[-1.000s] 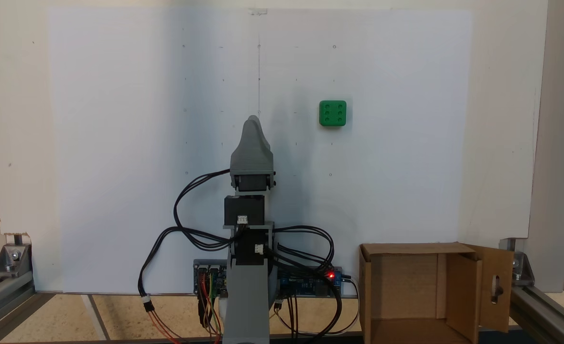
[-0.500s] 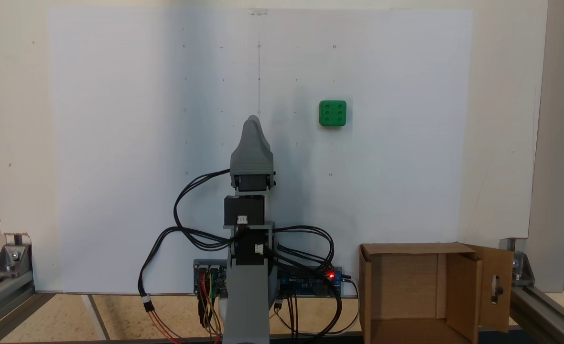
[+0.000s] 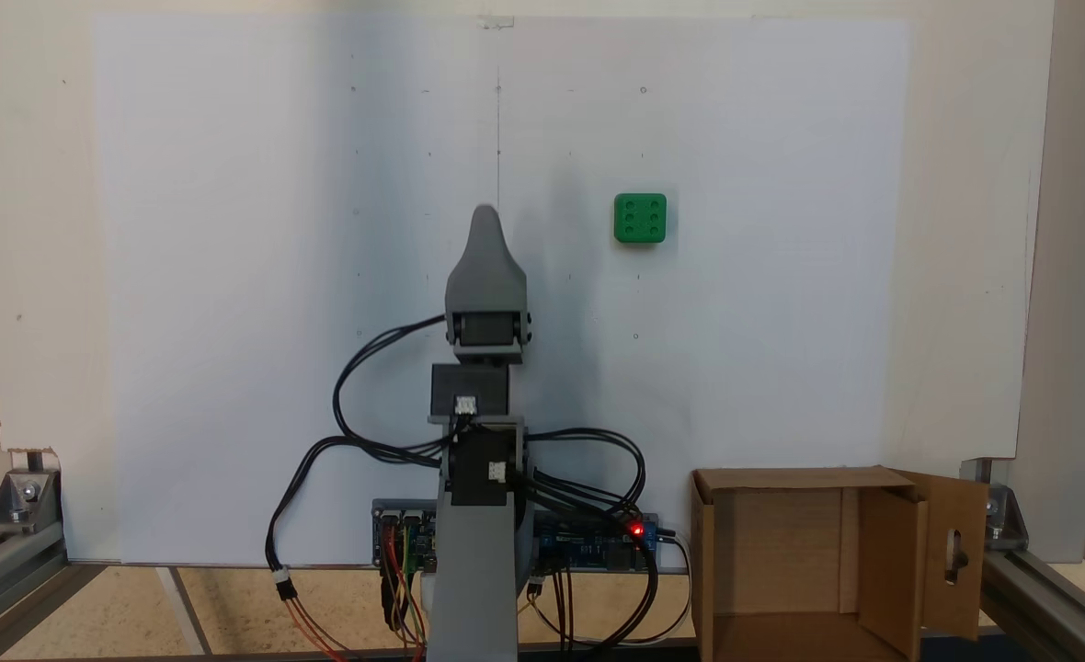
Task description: Grasp a green dice and put it in the bin.
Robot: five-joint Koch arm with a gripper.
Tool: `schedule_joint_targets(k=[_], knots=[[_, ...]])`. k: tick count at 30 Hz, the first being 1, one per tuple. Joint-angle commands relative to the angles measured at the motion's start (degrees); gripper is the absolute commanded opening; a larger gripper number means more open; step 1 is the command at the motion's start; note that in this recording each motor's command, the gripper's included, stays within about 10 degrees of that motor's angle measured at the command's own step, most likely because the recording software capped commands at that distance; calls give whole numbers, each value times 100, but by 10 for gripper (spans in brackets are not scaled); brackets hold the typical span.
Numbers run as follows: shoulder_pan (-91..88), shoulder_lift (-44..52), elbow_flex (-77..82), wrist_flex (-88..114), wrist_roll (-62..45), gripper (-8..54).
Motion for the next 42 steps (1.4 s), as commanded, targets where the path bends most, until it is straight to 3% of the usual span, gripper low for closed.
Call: schedule_joint_targets(k=[1, 7, 18, 25, 36, 42], knots=[[53, 633, -519, 903, 246, 428], [334, 633, -1670, 3188, 809, 435], [747, 580, -4008, 7319, 826, 434], [1389, -378, -5335, 9815, 817, 435], [2522, -2241, -7523, 10907, 510, 440], [2795, -2944, -8156, 10890, -650, 439]])
